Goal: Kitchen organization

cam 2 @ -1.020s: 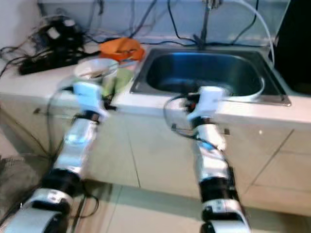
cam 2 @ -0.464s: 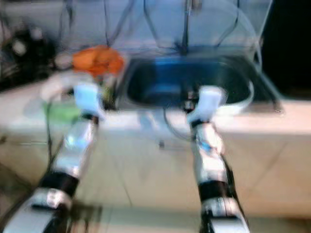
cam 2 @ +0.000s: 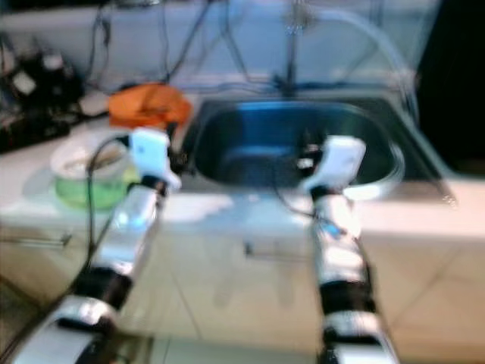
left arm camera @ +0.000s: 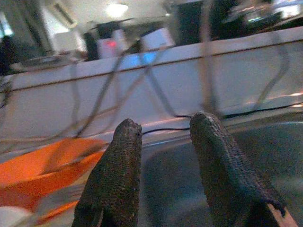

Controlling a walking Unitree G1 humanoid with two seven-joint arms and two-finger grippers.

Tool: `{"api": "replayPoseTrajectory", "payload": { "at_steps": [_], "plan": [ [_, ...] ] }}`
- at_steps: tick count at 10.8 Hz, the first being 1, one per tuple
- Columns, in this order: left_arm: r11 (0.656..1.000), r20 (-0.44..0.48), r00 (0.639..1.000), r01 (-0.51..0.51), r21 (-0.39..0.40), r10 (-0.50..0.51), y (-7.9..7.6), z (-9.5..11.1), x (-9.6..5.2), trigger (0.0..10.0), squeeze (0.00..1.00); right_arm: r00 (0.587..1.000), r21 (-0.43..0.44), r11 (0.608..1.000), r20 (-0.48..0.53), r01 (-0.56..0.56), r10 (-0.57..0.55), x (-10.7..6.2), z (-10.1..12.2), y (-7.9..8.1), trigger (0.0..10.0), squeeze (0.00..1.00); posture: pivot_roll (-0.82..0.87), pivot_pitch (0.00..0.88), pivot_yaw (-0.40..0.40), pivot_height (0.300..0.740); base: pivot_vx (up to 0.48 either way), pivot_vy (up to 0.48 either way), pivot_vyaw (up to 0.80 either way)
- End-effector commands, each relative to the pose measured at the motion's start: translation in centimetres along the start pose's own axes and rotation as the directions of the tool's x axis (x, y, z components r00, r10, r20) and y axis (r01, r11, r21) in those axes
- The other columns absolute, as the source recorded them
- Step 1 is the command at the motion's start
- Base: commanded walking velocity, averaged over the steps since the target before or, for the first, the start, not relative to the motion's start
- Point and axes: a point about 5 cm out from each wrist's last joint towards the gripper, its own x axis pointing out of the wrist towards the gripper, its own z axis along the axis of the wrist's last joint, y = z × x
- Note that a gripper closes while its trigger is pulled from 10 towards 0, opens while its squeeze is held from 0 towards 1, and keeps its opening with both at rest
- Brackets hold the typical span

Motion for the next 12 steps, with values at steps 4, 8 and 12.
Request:
{"api": "replayPoseTrajectory", "payload": {
  "at_steps": [4,8,12],
  "plan": [
    [1.0,0.026,0.999,0.02,0.002,-0.02,-0.43,0.65,0.37,10.0,0.0,1.0,-0.033,0.999,0.008,0.019,-0.019,-0.04,0.36,-0.94,10.0,0.0,0.02,0.01,0.089,0.74,0.0,0.0,0.3],
    [1.0,0.028,1.0,0.015,0.004,-0.015,-0.36,0.72,0.41,10.0,0.0,1.0,-0.02,0.999,0.003,0.031,-0.031,-0.02,0.27,-1.12,10.0,0.0,0.02,0.012,0.088,0.74,0.065,0.0,0.0],
    [1.0,0.026,1.0,0.012,0.003,-0.012,-0.28,0.69,0.39,10.0,0.0,1.0,-0.024,0.999,-0.004,0.025,-0.025,-0.03,0.16,-1.01,10.0,0.0,0.02,0.013,0.088,0.74,0.282,0.0,0.0]
  ]
}}
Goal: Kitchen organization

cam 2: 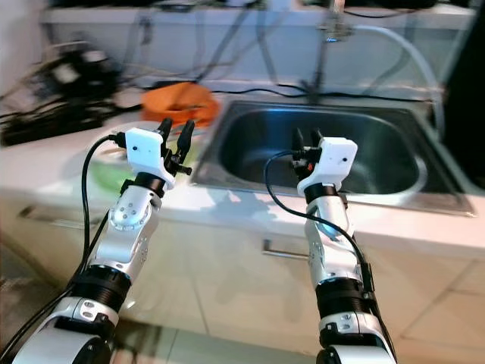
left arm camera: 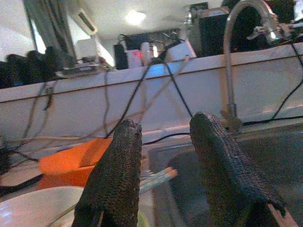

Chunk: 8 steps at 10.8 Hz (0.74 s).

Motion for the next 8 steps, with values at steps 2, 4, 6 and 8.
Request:
{"api": "replayPoseTrajectory", "payload": {
  "at_steps": [2,4,6,8],
  "plan": [
    [1.0,0.019,1.0,0.001,0.01,-0.001,0.17,0.54,0.29,10.0,0.0,1.0,0.004,1.0,-0.003,-0.006,0.006,0.19,0.04,0.24,10.0,0.0,0.02,0.013,0.087,0.74,0.287,0.0,0.0],
    [1.0,0.021,1.0,0.002,0.01,-0.002,0.14,0.57,0.31,10.0,0.0,1.0,0.004,1.0,-0.004,-0.006,0.006,0.17,0.01,0.26,10.0,0.0,0.02,0.012,0.087,0.74,0.287,0.0,0.0],
    [1.0,0.025,1.0,0.003,0.012,-0.003,0.24,0.67,0.32,10.0,0.0,1.0,-0.003,1.0,-0.003,-0.01,0.01,0.17,0.01,0.4,10.0,0.0,0.03,0.014,0.089,0.74,0.289,0.0,0.0],
    [1.0,0.03,1.0,0.004,0.015,-0.005,0.29,0.8,0.32,10.0,0.0,1.0,0.007,1.0,-0.002,-0.008,0.008,0.13,-0.05,0.49,10.0,0.0,0.03,0.015,0.092,0.74,0.287,0.0,0.0]
  ]
}}
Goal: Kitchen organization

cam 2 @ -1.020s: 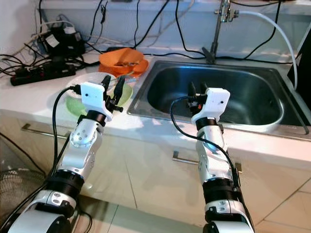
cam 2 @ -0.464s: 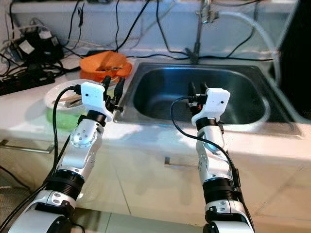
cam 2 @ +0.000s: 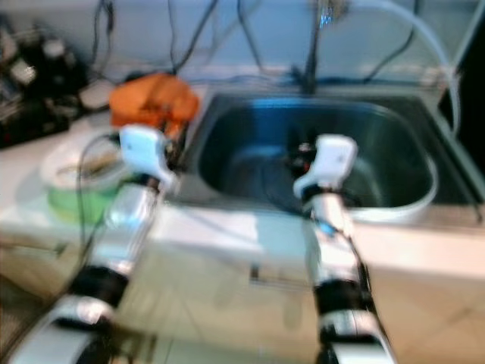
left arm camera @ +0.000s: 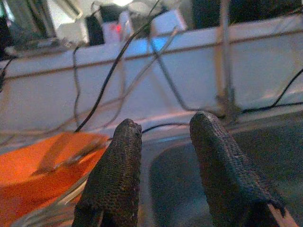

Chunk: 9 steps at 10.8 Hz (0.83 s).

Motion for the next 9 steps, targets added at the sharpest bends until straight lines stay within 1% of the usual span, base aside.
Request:
{"api": "replayPoseTrajectory", "payload": {
  "at_steps": [1,2,4,6,7,8,9],
  "plan": [
    [0.999,0.017,0.999,-0.032,0.032,0.032,1.66,0.53,0.01,10.0,0.0,1.0,0.018,1.0,-0.006,-0.018,0.018,0.06,-0.24,0.92,10.0,0.0,0.03,0.015,0.092,0.74,0.292,0.0,0.0],
    [0.999,0.028,0.999,-0.025,0.027,0.024,1.53,0.64,0.01,10.0,0.0,1.0,0.02,1.0,-0.007,-0.016,0.017,-0.04,-0.3,0.88,10.0,0.0,0.03,0.018,0.095,0.74,0.281,0.0,0.0],
    [1.0,0.046,0.999,-0.017,0.021,0.016,1.29,0.9,0.02,10.0,0.0,1.0,0.021,1.0,-0.007,-0.013,0.013,-0.11,-0.3,0.79,10.0,0.0,0.03,0.02,0.096,0.74,0.0,0.0,0.0],
    [1.0,0.04,0.999,-0.009,0.022,0.008,1.23,0.85,-0.06,10.0,0.0,1.0,0.024,1.0,-0.009,-0.016,0.016,-0.11,-0.36,0.91,10.0,0.0,0.03,0.022,0.094,0.74,0.0,0.0,0.0],
    [0.999,0.027,1.0,0.007,0.048,-0.008,1.34,0.81,-0.15,10.0,0.0,1.0,0.025,0.999,-0.011,-0.02,0.021,-0.12,-0.39,0.99,10.0,0.0,0.03,0.022,0.094,0.74,0.0,0.0,0.0],
    [0.987,-0.011,0.998,0.061,0.152,-0.06,1.47,0.59,-0.45,10.0,0.0,1.0,0.026,0.999,-0.014,-0.022,0.022,-0.12,-0.4,0.98,10.0,0.0,0.03,0.022,0.094,0.74,0.0,0.0,0.0],
    [0.959,-0.042,0.991,0.13,0.25,-0.123,1.59,0.48,-0.8,10.0,0.0,1.0,0.027,0.999,-0.015,-0.021,0.021,-0.14,-0.41,0.93,10.0,0.0,0.03,0.025,0.092,0.74,0.0,0.0,0.0]
  ]
}}
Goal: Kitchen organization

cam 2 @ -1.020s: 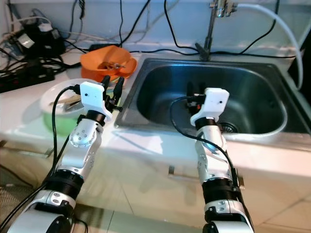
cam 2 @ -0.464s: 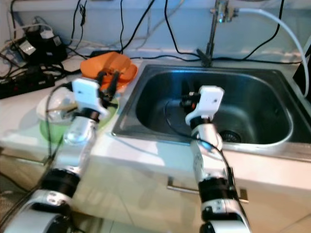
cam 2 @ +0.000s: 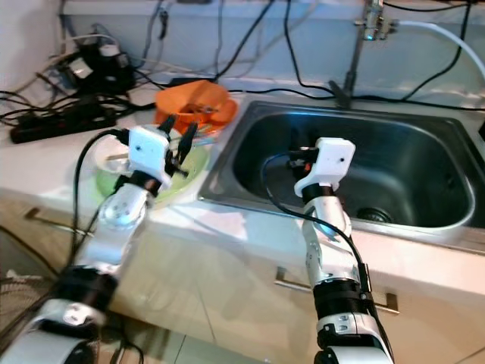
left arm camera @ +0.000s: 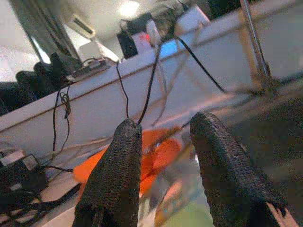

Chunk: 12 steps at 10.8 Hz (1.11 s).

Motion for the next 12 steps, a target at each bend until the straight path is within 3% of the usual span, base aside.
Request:
{"api": "replayPoseTrajectory", "payload": {
  "at_steps": [1,2,3,7,10,12],
  "plan": [
    [0.994,-0.004,0.998,0.065,0.091,-0.065,-0.1,0.3,-0.1,10.0,0.0,1.0,0.009,1.0,-0.017,-0.001,0.001,-0.1,-0.3,0.0,10.0,0.0,0.04,0.025,0.091,0.74,0.0,0.0,0.0],
    [0.973,-0.024,0.992,0.13,0.191,-0.127,-0.1,0.2,-0.3,10.0,0.0,1.0,0.013,1.0,-0.02,-0.001,0.001,-0.1,-0.3,0.1,10.0,0.0,0.04,0.024,0.09,0.74,0.0,0.0,0.0],
    [0.924,-0.065,0.978,0.207,0.322,-0.196,-0.4,0.1,-0.4,10.0,0.0,1.0,0.017,1.0,-0.023,-0.004,0.005,-0.1,-0.4,0.2,10.0,0.0,0.04,0.022,0.089,0.74,0.0,0.0,0.0],
    [0.824,-0.097,0.959,0.279,0.494,-0.266,-0.8,0.7,-0.1,10.0,0.0,1.0,0.024,1.0,-0.024,-0.005,0.006,0.0,-0.4,0.3,10.0,0.0,0.04,0.017,0.091,0.74,0.0,0.0,0.0],
    [0.773,-0.087,0.969,0.237,0.589,-0.231,-0.6,1.5,0.7,10.0,0.0,1.0,0.031,0.999,-0.024,-0.01,0.01,0.0,-0.5,0.5,10.0,0.0,0.04,0.007,0.093,0.74,0.0,0.0,0.0],
    [0.763,-0.099,0.97,0.237,0.601,-0.223,-0.8,1.5,1.4,10.0,0.0,1.0,0.031,0.999,-0.023,-0.009,0.01,0.1,-0.5,0.5,10.0,0.0,0.04,0.012,0.092,0.74,0.0,0.0,0.0]
  ]
}}
